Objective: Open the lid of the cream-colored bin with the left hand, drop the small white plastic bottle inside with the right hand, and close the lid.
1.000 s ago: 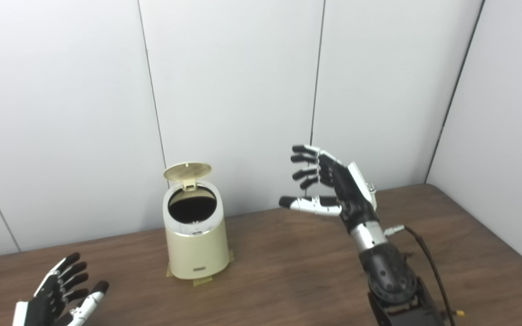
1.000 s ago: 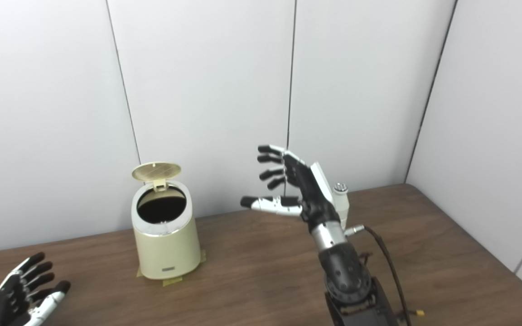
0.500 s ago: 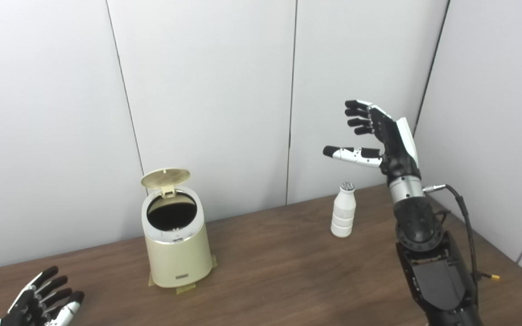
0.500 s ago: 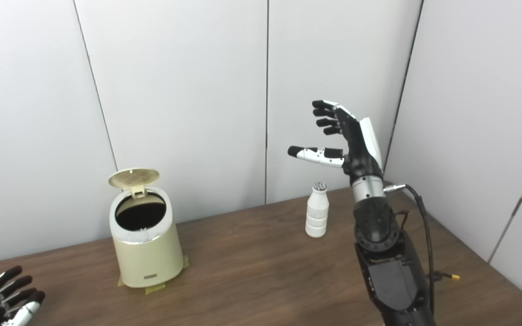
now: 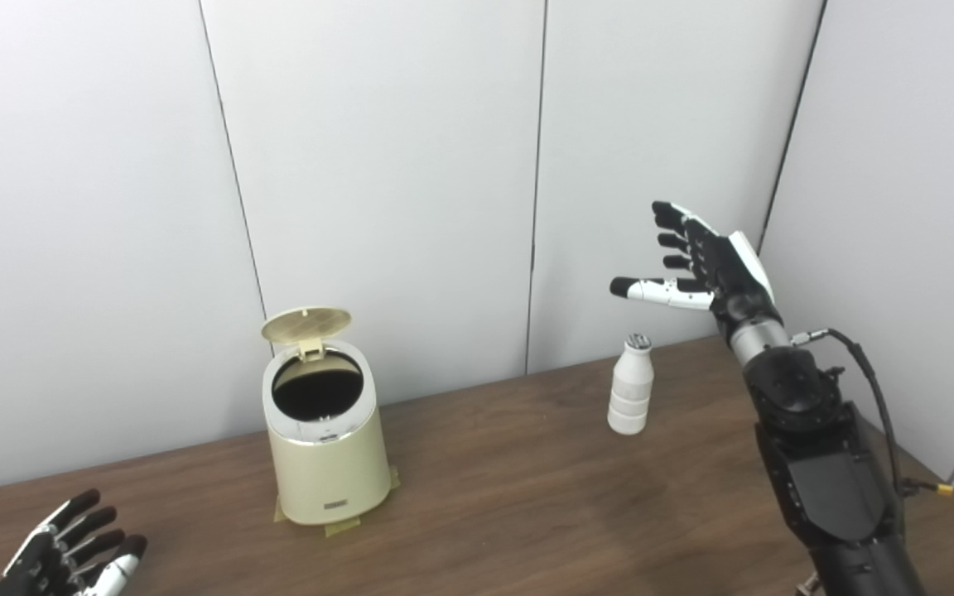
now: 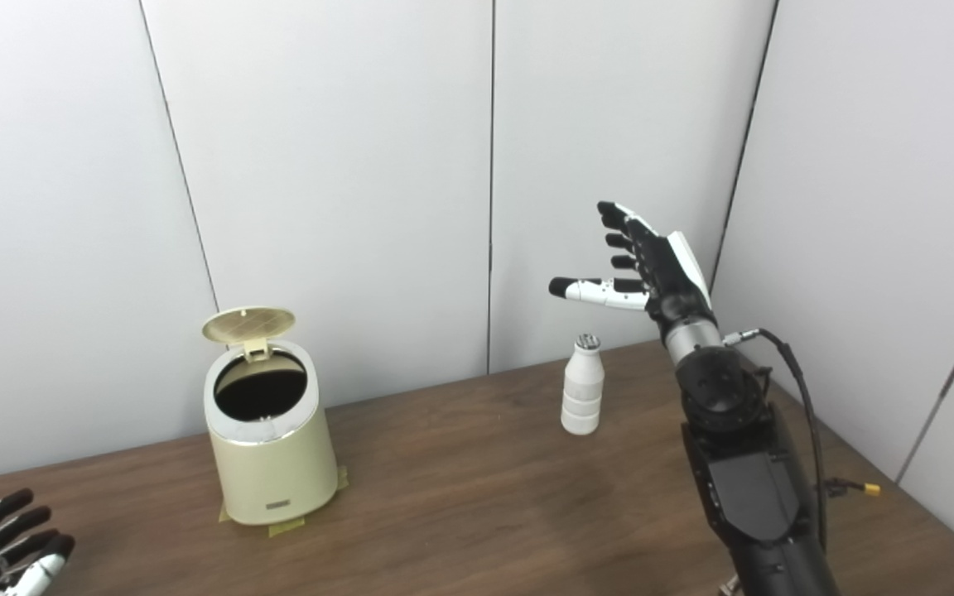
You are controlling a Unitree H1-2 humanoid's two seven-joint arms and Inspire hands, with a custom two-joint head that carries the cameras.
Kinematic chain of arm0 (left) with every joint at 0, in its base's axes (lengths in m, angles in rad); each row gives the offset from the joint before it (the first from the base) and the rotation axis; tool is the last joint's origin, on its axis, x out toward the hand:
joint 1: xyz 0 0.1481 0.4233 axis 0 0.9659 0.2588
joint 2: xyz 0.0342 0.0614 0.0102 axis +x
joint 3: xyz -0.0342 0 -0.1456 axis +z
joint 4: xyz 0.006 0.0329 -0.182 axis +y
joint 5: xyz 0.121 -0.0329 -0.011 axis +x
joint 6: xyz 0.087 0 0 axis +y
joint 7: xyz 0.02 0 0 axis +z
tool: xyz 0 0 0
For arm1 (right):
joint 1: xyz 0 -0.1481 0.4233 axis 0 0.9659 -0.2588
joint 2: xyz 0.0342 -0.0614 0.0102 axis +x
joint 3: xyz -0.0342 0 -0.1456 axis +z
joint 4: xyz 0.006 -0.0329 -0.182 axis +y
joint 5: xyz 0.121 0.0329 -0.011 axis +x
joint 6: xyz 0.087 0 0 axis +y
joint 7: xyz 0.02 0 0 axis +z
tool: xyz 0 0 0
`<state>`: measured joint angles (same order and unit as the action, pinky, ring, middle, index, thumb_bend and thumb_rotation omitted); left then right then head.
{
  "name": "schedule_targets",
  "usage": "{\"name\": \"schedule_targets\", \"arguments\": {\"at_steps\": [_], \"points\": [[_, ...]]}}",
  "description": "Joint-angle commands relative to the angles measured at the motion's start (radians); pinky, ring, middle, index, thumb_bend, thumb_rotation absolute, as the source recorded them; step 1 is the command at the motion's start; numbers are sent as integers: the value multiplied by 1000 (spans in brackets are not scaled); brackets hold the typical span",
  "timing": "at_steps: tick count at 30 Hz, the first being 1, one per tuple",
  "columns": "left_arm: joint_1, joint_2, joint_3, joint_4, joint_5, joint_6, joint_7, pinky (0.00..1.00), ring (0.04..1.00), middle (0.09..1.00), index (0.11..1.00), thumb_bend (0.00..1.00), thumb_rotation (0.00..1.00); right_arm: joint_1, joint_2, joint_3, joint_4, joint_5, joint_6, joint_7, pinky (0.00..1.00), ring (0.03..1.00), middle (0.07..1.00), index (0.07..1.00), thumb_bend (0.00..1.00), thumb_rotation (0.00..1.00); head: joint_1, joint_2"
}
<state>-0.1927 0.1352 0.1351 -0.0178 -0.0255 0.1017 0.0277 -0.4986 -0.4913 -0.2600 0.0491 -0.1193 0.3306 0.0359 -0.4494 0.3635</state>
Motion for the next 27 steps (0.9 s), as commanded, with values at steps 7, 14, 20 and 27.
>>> {"name": "schedule_targets", "arguments": {"at_steps": [7, 14, 20, 27], "points": [[-42, 0, 1, -68, -3, 14, 4, 651, 737, 786, 840, 560, 99, -6, -31, -13, 77, 58, -48, 11, 787, 896, 927, 933, 869, 289, 0, 7], [-42, -7, -7, -87, 14, 32, 13, 657, 742, 781, 842, 538, 46, 7, -34, -12, 171, 76, -92, 10, 702, 819, 890, 918, 893, 279, 11, 9], [-41, -10, -13, -110, 26, 46, 18, 659, 738, 781, 845, 521, 34, 19, -48, 1, 236, 85, -138, 29, 740, 844, 898, 917, 873, 250, 13, 12], [-40, -12, -10, -132, 15, 63, 13, 672, 747, 790, 855, 511, 15, 29, -40, 22, 275, 74, -156, 24, 756, 844, 897, 906, 859, 185, 15, 19]]}}
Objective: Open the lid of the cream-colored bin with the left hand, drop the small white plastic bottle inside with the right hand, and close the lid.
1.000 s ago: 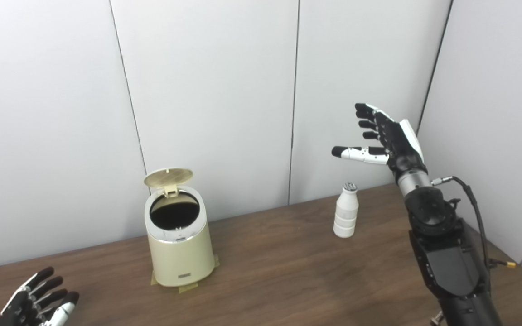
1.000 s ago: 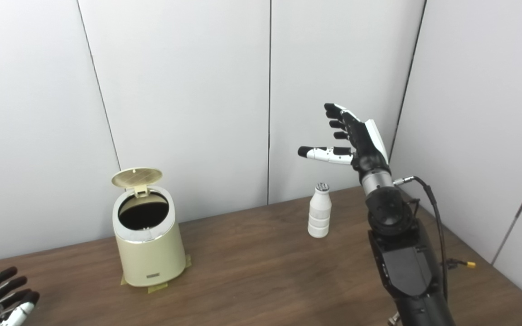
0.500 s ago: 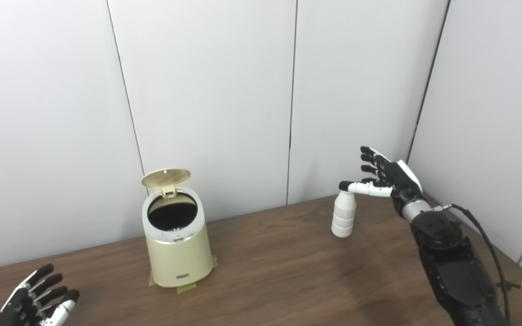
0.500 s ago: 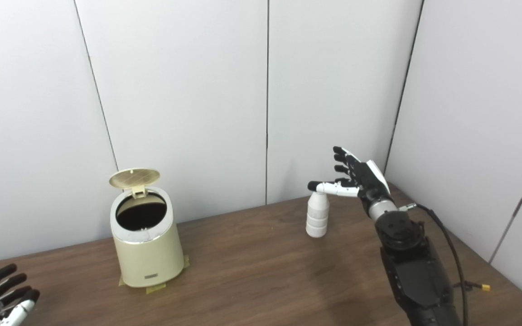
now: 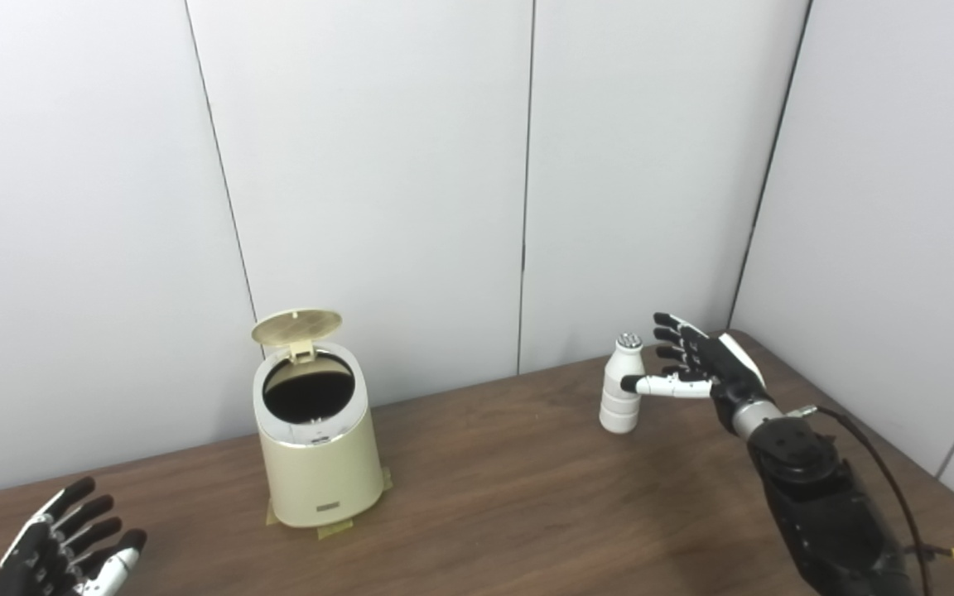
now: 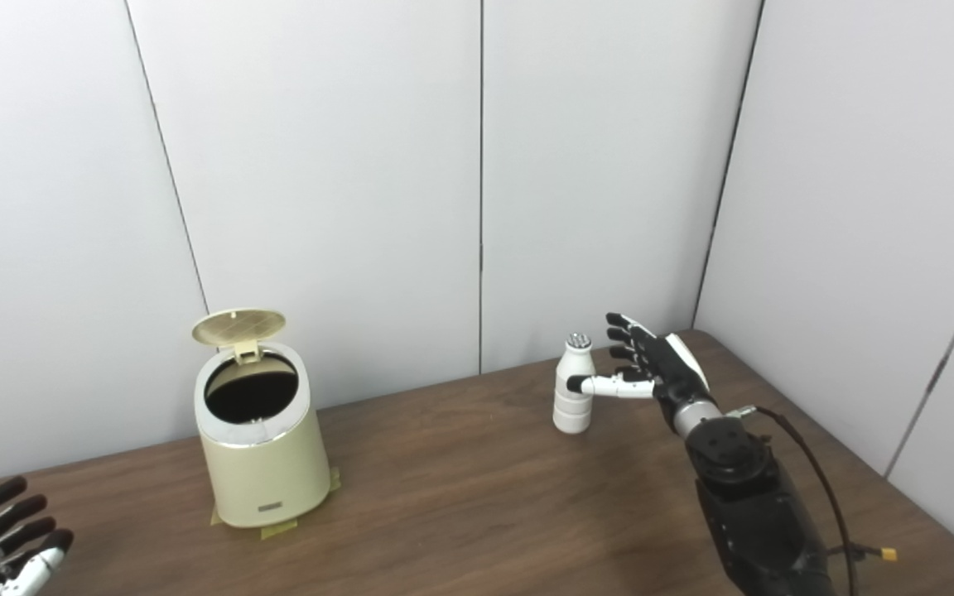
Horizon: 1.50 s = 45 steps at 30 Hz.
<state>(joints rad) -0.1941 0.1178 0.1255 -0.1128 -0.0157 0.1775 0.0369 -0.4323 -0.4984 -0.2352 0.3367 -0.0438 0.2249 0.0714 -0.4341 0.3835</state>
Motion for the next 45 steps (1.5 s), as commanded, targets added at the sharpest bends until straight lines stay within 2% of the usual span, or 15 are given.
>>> {"name": "schedule_targets", "arguments": {"at_steps": [1, 4, 10, 16, 23, 27, 30, 34, 36, 37, 38, 39, 40, 43, 45], "points": [[-38, 6, -1, -41, 6, -11, 4, 684, 752, 793, 857, 507, 12, -38, -33, 6, -1, -13, -61, -18, 744, 834, 893, 904, 858, 176, -1, 0], [-37, 7, -2, -48, 7, -6, 2, 704, 764, 799, 864, 487, 1, -42, -26, 15, 25, -23, -78, -31, 737, 817, 870, 882, 840, 129, 2, 1], [-36, 6, -7, -51, 18, -3, 4, 703, 763, 796, 861, 483, 0, -49, -7, 22, 67, -18, -125, -46, 759, 830, 863, 896, 815, 83, 6, 1], [-38, 6, -11, -49, 27, -2, 6, 703, 765, 801, 867, 472, 0, -66, 13, 30, 87, -28, -124, -78, 770, 825, 847, 856, 814, 73, 7, 5], [-37, 6, -16, -61, 30, 14, 4, 721, 775, 810, 877, 465, 0, -81, 27, 30, 103, -21, -130, -98, 720, 779, 804, 805, 807, 50, 12, 5], [-38, 8, -19, -64, 30, 20, 1, 723, 774, 806, 878, 469, 0, -89, 32, 32, 109, -17, -127, -98, 714, 769, 802, 808, 807, 29, 13, 5], [-40, 17, -27, -54, 47, 23, 1, 646, 764, 816, 877, 479, 0, -94, 37, 29, 116, -4, -129, -92, 730, 781, 808, 820, 805, 20, 13, 8], [-42, 21, -29, -40, 61, 11, 3, 614, 752, 811, 873, 500, 0, -99, 45, 25, 123, -6, -139, -113, 727, 772, 793, 811, 796, 2, 12, 10], [-42, 23, -28, -34, 61, 5, 1, 623, 760, 811, 871, 505, 0, -99, 52, 24, 127, -21, -167, -145, 617, 693, 729, 748, 787, 0, 13, 13], [-42, 26, -30, -31, 65, 6, 1, 625, 762, 812, 871, 506, 0, -100, 57, 21, 131, -30, -182, -170, 594, 676, 715, 734, 785, 0, 13, 13], [-42, 28, -31, -32, 70, 7, 2, 629, 766, 818, 873, 504, 0, -103, 58, 26, 144, -51, -208, -201, 518, 597, 654, 691, 754, 0, 13, 13], [-42, 29, -32, -32, 74, 8, 2, 637, 770, 822, 874, 502, 0, -104, 58, 30, 154, -66, -226, -223, 441, 474, 556, 615, 609, 0, 13, 13], [-42, 28, -31, -30, 72, 5, 2, 640, 772, 823, 875, 501, 0, -107, 55, 35, 173, -79, -258, -241, 415, 433, 522, 589, 560, 0, 13, 13], [-42, 30, -27, -23, 62, -5, -2, 671, 783, 831, 880, 488, 0, -114, 42, 55, 225, -119, -342, -282, 354, 399, 496, 519, 520, 0, 14, 21], [-41, 30, -27, -23, 60, -5, -3, 665, 784, 836, 885, 482, 0, -113, 40, 59, 222, -126, -353, -294, 345, 398, 494, 503, 519, 0, 15, 25]]}}
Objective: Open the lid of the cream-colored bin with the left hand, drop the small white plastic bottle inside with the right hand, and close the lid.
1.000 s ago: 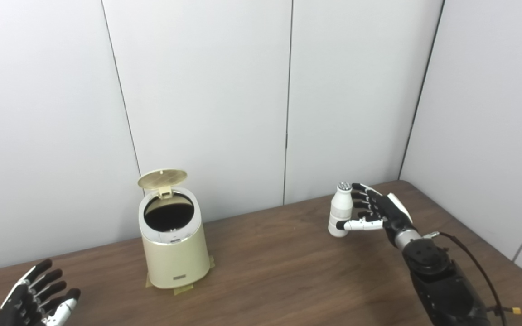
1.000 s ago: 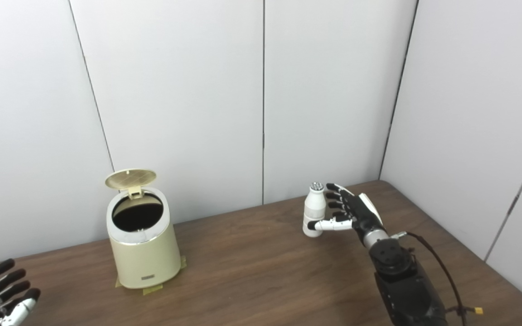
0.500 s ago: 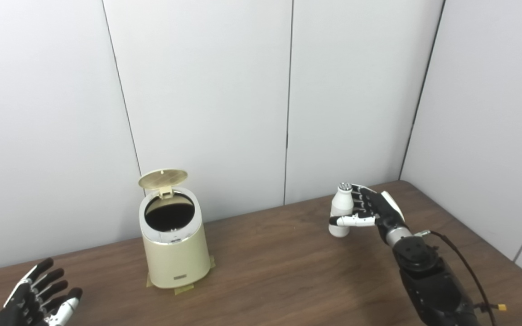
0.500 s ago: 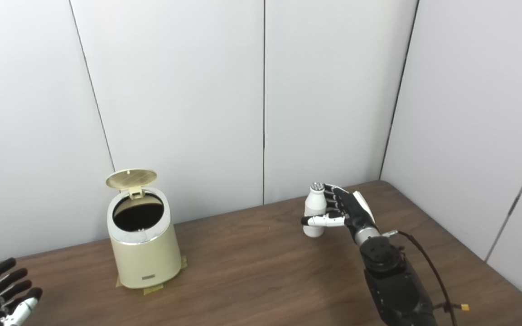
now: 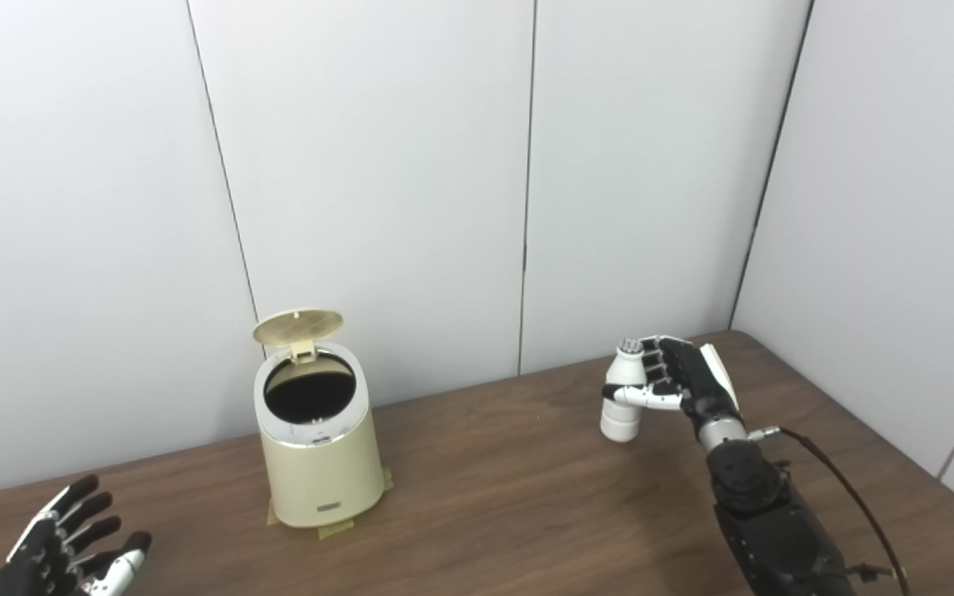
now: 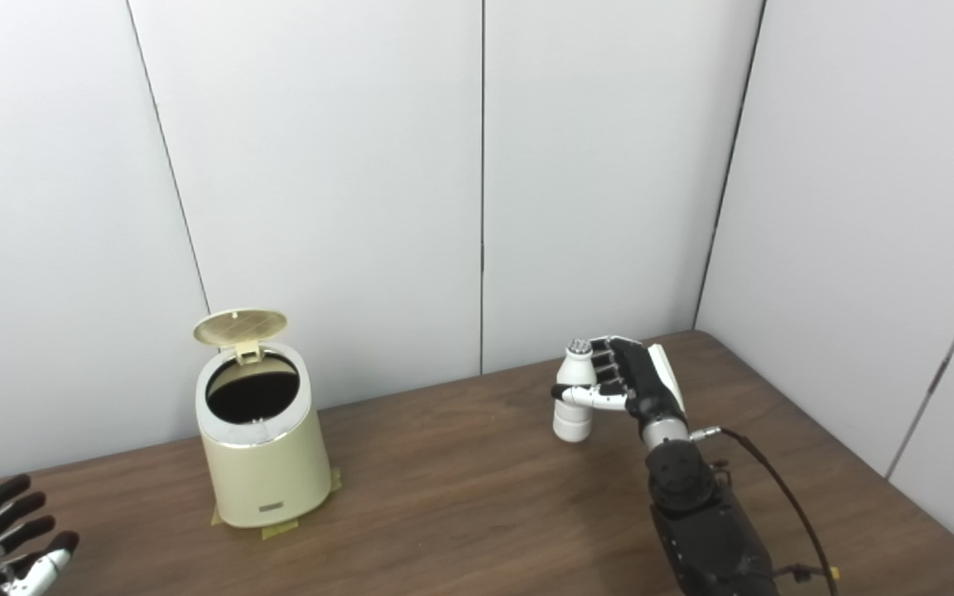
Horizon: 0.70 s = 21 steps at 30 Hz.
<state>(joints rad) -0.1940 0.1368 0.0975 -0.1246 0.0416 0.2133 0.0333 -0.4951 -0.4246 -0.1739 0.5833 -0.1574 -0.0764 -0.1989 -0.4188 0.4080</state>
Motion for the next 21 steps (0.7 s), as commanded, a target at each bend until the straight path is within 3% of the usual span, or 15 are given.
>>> {"name": "schedule_targets", "arguments": {"at_steps": [1, 7, 14, 21], "points": [[-41, 10, 0, -13, 4, -39, 0, 660, 781, 834, 886, 482, 0, -48, -33, -3, -31, -13, -50, -27, 347, 399, 494, 500, 518, 0, 2, 0], [-40, 15, -11, -11, 17, -57, -2, 652, 772, 824, 882, 452, 0, -37, -34, -2, -70, -30, -31, -36, 355, 397, 489, 512, 517, 0, 12, 2], [-38, 9, -10, -5, 9, -77, -7, 650, 768, 811, 867, 469, 0, -25, -40, 19, -117, -72, -75, -37, 344, 380, 486, 544, 511, 0, 33, -1], [-36, 18, -17, 39, 19, -143, -12, 710, 805, 837, 884, 468, 0, -16, -13, 64, -339, -131, -27, -10, 328, 378, 481, 544, 511, 0, 66, -8]]}}
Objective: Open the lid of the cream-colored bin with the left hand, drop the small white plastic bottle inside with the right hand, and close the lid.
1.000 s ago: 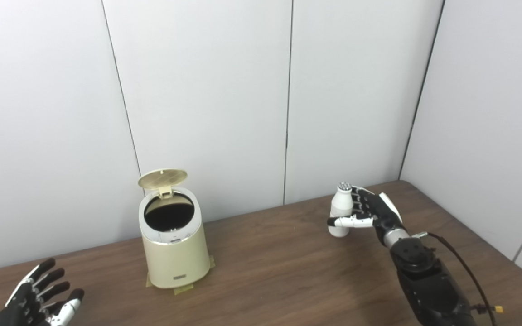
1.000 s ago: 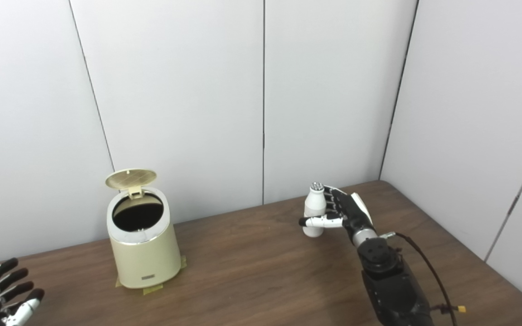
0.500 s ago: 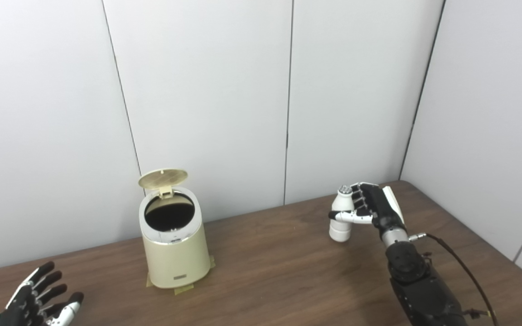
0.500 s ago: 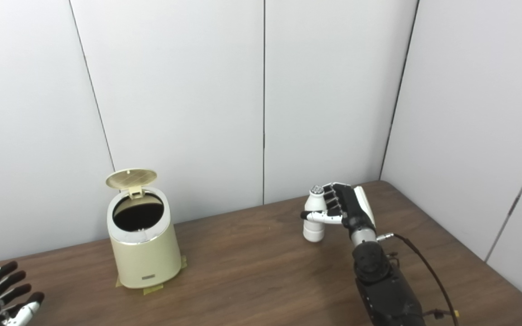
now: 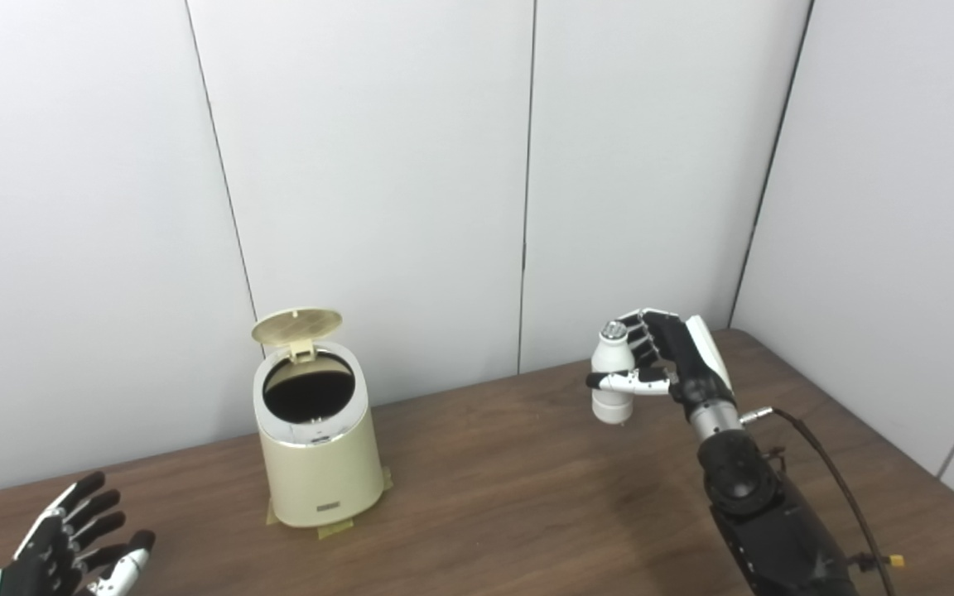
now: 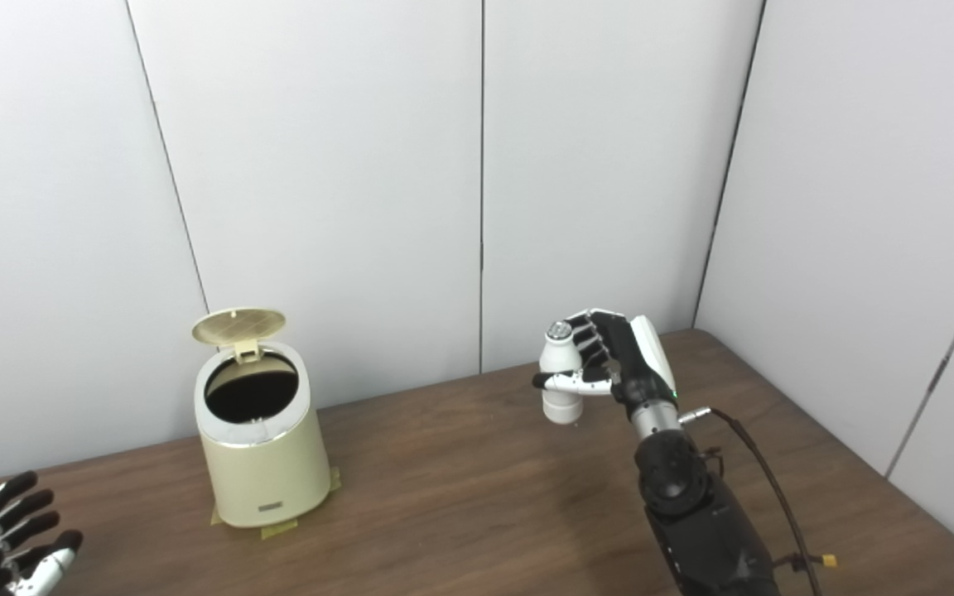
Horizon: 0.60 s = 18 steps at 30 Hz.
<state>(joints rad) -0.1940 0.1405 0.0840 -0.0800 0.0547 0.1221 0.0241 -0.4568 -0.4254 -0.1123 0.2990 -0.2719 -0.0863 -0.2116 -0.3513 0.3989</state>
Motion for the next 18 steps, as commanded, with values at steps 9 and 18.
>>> {"name": "schedule_targets", "arguments": {"at_steps": [9, 18], "points": [[-36, 10, -18, 72, 34, -139, 10, 785, 806, 824, 873, 512, 0, -120, 35, 81, -215, -56, 47, 79, 325, 384, 481, 544, 513, 0, 69, -17], [-34, -12, -33, 126, 57, -185, 28, 707, 758, 790, 851, 604, 111, -197, 79, 145, -149, -50, -67, 120, 320, 391, 480, 540, 514, 0, 179, -37]]}}
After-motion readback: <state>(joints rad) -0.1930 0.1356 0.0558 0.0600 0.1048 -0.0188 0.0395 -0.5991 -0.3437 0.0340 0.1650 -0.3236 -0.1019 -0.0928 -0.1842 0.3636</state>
